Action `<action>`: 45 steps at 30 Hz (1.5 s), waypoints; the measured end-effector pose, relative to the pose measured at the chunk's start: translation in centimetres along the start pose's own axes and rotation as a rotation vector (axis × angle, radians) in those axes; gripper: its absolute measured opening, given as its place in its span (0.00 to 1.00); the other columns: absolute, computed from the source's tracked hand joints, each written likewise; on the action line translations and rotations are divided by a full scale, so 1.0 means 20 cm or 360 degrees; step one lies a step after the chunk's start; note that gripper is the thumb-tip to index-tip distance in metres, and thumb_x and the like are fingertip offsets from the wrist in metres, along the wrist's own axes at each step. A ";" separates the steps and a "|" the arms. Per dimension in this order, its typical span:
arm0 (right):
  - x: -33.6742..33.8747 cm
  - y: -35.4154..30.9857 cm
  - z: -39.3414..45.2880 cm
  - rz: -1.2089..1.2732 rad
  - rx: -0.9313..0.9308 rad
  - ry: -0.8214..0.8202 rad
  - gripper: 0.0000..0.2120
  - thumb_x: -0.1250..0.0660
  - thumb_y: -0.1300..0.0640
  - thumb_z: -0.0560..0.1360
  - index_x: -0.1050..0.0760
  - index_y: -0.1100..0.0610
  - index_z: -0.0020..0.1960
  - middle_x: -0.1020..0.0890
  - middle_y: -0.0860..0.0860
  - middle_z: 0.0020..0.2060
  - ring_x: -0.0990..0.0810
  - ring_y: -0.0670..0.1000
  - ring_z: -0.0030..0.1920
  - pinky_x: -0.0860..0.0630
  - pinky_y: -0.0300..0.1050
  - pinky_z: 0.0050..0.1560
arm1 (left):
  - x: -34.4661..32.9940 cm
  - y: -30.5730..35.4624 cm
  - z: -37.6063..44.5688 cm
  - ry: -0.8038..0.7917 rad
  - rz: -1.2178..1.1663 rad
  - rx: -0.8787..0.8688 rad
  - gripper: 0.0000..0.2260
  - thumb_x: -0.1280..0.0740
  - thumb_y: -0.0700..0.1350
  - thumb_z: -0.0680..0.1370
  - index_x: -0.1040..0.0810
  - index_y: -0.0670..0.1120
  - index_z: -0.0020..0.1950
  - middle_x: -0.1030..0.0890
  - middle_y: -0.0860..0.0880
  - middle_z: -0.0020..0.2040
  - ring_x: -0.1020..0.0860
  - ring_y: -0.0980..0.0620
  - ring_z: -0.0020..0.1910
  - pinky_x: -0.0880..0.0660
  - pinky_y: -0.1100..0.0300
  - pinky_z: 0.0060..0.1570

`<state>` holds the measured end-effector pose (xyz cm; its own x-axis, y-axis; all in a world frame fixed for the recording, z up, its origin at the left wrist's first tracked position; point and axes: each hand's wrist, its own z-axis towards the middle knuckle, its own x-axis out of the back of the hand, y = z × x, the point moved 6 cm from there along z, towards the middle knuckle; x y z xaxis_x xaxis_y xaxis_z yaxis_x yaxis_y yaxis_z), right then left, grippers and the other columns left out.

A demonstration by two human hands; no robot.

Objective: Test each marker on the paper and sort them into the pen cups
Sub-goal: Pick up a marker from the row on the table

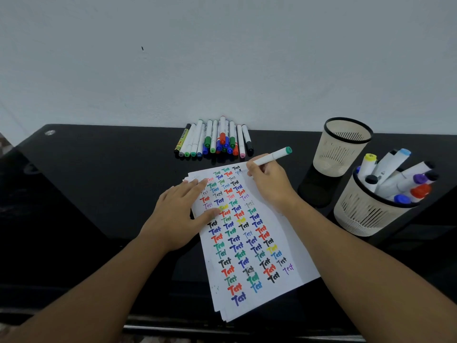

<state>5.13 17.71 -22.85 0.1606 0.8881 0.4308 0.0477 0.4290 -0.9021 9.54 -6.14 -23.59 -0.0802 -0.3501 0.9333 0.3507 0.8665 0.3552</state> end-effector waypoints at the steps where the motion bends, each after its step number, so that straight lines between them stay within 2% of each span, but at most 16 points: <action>1: 0.00 0.00 0.00 -0.0002 0.0000 -0.0007 0.04 0.37 0.47 0.85 0.25 0.46 0.56 0.18 0.47 0.49 0.19 0.46 0.52 0.22 0.50 0.58 | 0.00 0.00 0.00 0.0000 -0.0004 0.0000 0.40 0.46 0.76 0.75 0.47 0.59 0.82 0.43 0.56 0.82 0.46 0.54 0.81 0.51 0.48 0.80; 9: -0.02 -0.02 0.00 -0.0103 0.0043 -0.0033 0.05 0.37 0.47 0.85 0.25 0.45 0.58 0.18 0.46 0.50 0.19 0.47 0.53 0.20 0.55 0.61 | 0.00 -0.01 0.00 -0.0014 0.0011 0.0004 0.40 0.47 0.76 0.75 0.48 0.59 0.83 0.43 0.56 0.82 0.47 0.54 0.81 0.51 0.47 0.80; 16: 0.01 -0.01 0.00 -0.0059 0.0038 0.0050 0.05 0.38 0.50 0.85 0.25 0.48 0.56 0.18 0.47 0.47 0.19 0.46 0.50 0.21 0.48 0.54 | 0.00 -0.01 0.00 0.0018 -0.0022 -0.0012 0.43 0.51 0.79 0.72 0.47 0.59 0.82 0.42 0.56 0.82 0.46 0.54 0.81 0.50 0.48 0.80; 25: 0.00 -0.02 0.00 -0.0145 0.0050 -0.0012 0.07 0.39 0.48 0.85 0.25 0.48 0.60 0.18 0.47 0.49 0.20 0.47 0.52 0.20 0.55 0.59 | 0.00 0.00 -0.01 0.0023 -0.0032 -0.0014 0.42 0.49 0.79 0.73 0.47 0.59 0.82 0.42 0.56 0.82 0.46 0.54 0.81 0.50 0.48 0.80; 32: 0.02 -0.02 0.00 -0.0066 0.0070 0.0060 0.05 0.39 0.49 0.85 0.25 0.48 0.56 0.19 0.46 0.47 0.20 0.46 0.49 0.21 0.50 0.55 | 0.02 0.01 0.00 0.0020 -0.0044 0.0005 0.40 0.45 0.76 0.75 0.47 0.58 0.83 0.43 0.57 0.82 0.47 0.55 0.81 0.51 0.50 0.80; 36: 0.00 -0.03 0.00 -0.0152 0.0072 0.0008 0.08 0.39 0.49 0.86 0.25 0.49 0.60 0.19 0.46 0.49 0.20 0.46 0.51 0.20 0.51 0.57 | 0.02 0.01 -0.01 0.0016 -0.0032 0.0014 0.41 0.45 0.76 0.75 0.48 0.58 0.83 0.43 0.57 0.82 0.47 0.55 0.81 0.51 0.50 0.80; 39: 0.01 -0.03 -0.01 -0.0160 0.0064 0.0029 0.08 0.39 0.48 0.86 0.26 0.50 0.59 0.19 0.47 0.47 0.19 0.47 0.49 0.19 0.52 0.56 | 0.02 0.01 -0.01 0.0020 -0.0042 0.0021 0.41 0.45 0.76 0.75 0.48 0.58 0.83 0.43 0.58 0.82 0.47 0.56 0.81 0.51 0.50 0.80; 45: 0.01 -0.04 -0.01 -0.0153 0.0074 0.0005 0.06 0.39 0.48 0.86 0.26 0.47 0.58 0.18 0.47 0.49 0.20 0.47 0.51 0.20 0.51 0.56 | 0.03 0.02 -0.01 0.0033 -0.0067 0.0059 0.40 0.43 0.74 0.76 0.48 0.57 0.83 0.42 0.57 0.82 0.47 0.55 0.80 0.51 0.51 0.80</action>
<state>5.34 17.46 -22.11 0.1606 0.8418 0.5153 0.0175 0.5196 -0.8542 9.89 -6.08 -22.91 -0.0746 -0.3935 0.9163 0.3127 0.8633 0.3962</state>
